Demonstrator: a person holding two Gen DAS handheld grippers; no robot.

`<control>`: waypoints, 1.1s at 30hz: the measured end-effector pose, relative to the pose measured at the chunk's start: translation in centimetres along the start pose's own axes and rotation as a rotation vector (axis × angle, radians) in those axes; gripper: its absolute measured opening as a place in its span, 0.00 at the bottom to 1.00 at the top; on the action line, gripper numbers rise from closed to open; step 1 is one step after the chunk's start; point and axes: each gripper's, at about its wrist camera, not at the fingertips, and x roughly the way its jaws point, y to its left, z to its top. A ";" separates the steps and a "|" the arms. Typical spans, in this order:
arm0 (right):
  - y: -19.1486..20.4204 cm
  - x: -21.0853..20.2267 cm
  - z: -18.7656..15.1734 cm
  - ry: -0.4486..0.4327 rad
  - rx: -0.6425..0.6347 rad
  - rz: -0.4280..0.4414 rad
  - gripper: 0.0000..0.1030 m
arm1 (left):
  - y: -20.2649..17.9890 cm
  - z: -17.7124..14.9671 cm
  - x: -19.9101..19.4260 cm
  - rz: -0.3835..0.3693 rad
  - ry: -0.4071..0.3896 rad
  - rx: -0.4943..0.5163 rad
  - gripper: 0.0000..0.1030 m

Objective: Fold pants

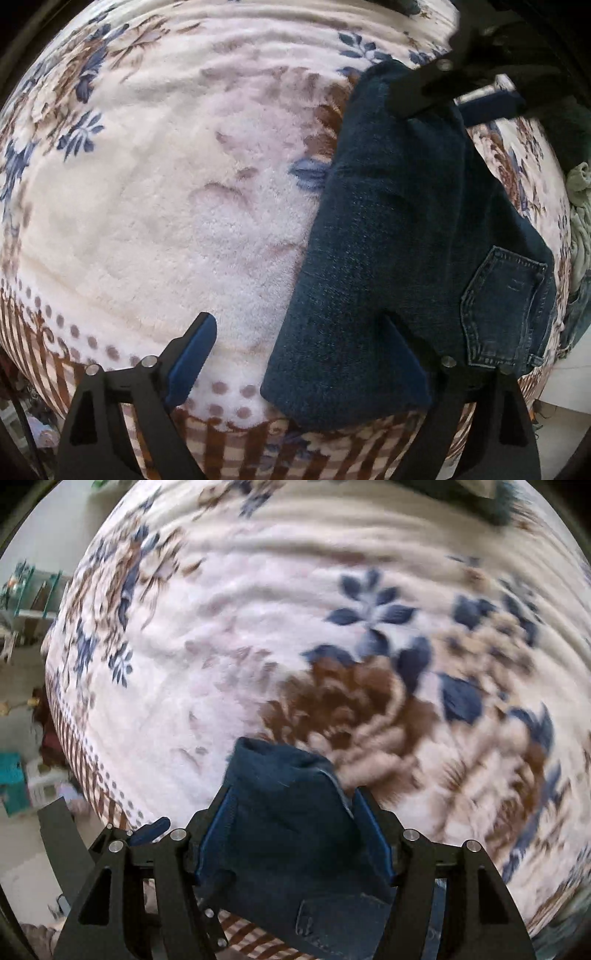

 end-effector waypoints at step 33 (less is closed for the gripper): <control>5.6 2.9 4.2 0.148 -0.346 -0.310 0.44 | -2.0 0.1 0.8 -0.016 0.043 0.051 0.88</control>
